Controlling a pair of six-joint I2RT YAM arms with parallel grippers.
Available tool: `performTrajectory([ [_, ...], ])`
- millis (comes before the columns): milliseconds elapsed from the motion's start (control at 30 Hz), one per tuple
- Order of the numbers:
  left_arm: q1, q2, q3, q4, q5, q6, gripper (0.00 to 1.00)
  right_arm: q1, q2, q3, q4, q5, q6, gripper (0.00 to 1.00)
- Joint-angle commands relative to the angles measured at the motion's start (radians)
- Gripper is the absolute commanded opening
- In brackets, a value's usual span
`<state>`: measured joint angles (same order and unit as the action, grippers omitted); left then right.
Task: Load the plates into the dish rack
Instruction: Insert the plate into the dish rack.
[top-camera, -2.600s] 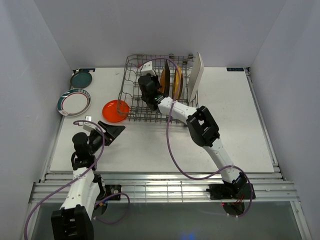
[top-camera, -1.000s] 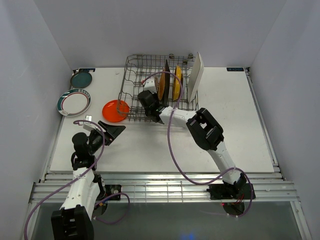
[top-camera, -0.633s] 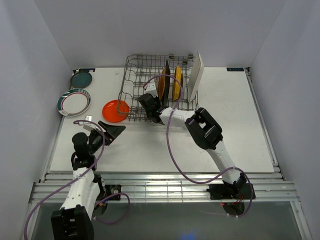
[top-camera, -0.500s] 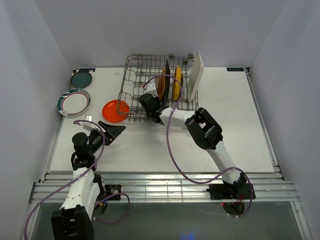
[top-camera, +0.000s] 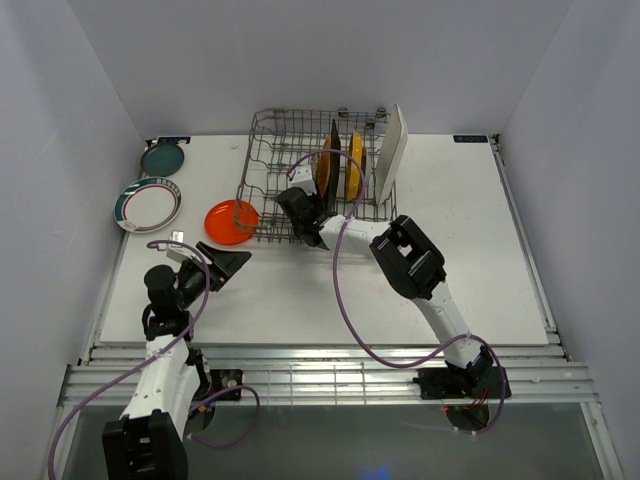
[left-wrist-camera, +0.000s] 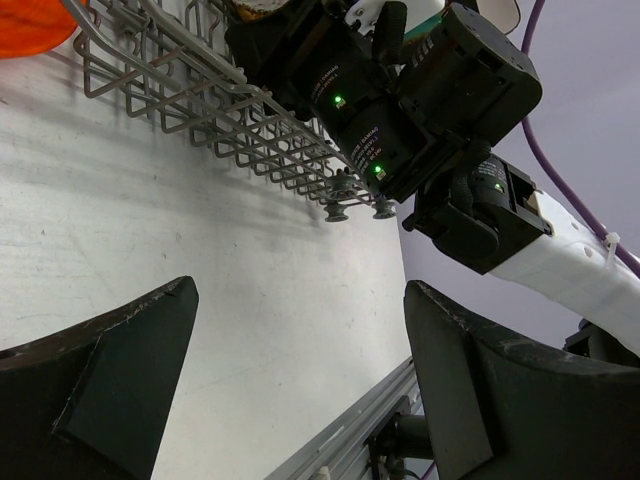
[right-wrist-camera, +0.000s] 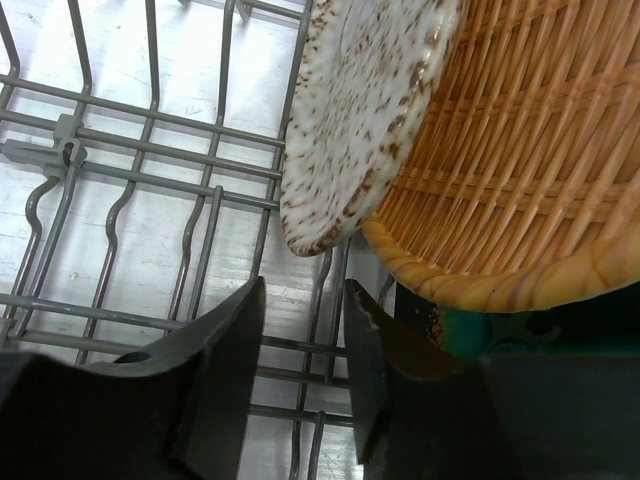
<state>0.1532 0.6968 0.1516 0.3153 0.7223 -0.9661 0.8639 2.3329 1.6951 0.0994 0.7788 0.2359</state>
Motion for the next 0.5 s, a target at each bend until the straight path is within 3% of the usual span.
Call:
performTrajectory([
  [0,0.002,-0.01,-0.012,0.016,0.014,0.004,0.94,-0.003,-0.063,-0.006,0.014,0.023,0.017,0.46],
  [167,0.002,-0.011,-0.012,0.018,0.014,0.004,0.94,-0.003,-0.096,-0.037,0.025,0.019,0.019,0.57],
  [467,0.002,-0.011,-0.009,0.016,0.016,0.004,0.94,-0.003,-0.168,-0.072,0.04,0.016,0.011,0.6],
])
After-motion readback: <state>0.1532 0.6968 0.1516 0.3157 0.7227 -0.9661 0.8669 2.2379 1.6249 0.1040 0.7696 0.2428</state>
